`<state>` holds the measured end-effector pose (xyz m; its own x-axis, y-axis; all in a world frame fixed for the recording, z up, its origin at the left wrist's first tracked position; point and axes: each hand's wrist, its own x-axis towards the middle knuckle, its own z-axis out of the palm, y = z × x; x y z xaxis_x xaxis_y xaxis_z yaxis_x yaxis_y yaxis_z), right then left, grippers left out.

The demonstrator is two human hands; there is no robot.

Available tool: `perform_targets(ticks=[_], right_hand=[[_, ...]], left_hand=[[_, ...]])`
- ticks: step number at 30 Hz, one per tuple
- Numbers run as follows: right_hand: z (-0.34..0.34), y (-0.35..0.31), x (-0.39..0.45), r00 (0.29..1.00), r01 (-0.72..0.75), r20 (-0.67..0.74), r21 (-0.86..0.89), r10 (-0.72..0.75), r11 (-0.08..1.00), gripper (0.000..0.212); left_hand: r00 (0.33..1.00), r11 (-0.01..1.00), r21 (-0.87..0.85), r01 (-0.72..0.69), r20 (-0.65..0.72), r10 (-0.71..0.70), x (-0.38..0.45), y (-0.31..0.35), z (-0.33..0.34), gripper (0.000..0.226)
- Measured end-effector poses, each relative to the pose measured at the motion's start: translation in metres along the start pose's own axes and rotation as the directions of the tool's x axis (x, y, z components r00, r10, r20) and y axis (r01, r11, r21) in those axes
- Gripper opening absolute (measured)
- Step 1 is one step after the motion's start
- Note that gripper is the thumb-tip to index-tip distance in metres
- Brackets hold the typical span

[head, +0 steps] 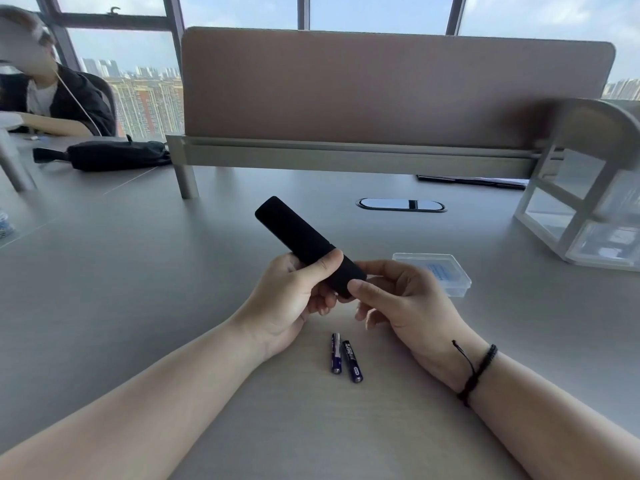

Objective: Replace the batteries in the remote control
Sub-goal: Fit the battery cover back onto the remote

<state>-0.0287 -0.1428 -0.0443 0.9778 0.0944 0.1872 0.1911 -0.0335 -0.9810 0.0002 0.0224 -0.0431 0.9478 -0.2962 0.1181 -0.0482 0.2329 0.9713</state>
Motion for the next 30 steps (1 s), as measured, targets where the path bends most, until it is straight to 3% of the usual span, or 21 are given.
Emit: perform_targets(ticks=[3, 8, 17, 23, 27, 30], right_hand=[[-0.0014, -0.0005, -0.0007, 1.0, -0.026, 0.009, 0.025, 0.026, 0.999, 0.014], [-0.0019, -0.0034, -0.0016, 0.999, -0.048, 0.015, 0.049, 0.048, 0.998, 0.035], [0.0004, -0.007, -0.0031, 0.999, -0.038, -0.008, 0.087, 0.039, 0.995, 0.027], [0.0009, -0.0062, -0.0009, 0.998, -0.055, -0.038, 0.105, 0.059, 0.993, 0.024], [0.0008, -0.0049, -0.0006, 0.998, -0.053, -0.026, 0.084, 0.055, 0.995, 0.008], [-0.0001, -0.0049, -0.0012, 0.998, -0.057, 0.01, 0.08, 0.056, 0.995, 0.012]], left_hand=[[1.0, 1.0, 0.004, 0.008, 0.013, -0.008, -0.0008, -0.0002, -0.0005, 0.027], [0.999, 0.999, 0.025, 0.024, 0.045, -0.025, -0.0017, 0.0001, -0.002, 0.032], [0.996, 0.999, 0.028, 0.031, 0.084, -0.033, -0.0025, 0.0012, -0.0023, 0.038], [0.995, 0.991, -0.101, 0.084, 0.058, -0.078, -0.0004, 0.0017, -0.0009, 0.054], [0.998, 0.988, -0.141, 0.062, -0.016, -0.065, 0.0007, 0.0015, 0.0001, 0.042], [0.997, 0.99, -0.122, 0.066, -0.037, -0.071, 0.0016, 0.001, -0.0021, 0.033]])
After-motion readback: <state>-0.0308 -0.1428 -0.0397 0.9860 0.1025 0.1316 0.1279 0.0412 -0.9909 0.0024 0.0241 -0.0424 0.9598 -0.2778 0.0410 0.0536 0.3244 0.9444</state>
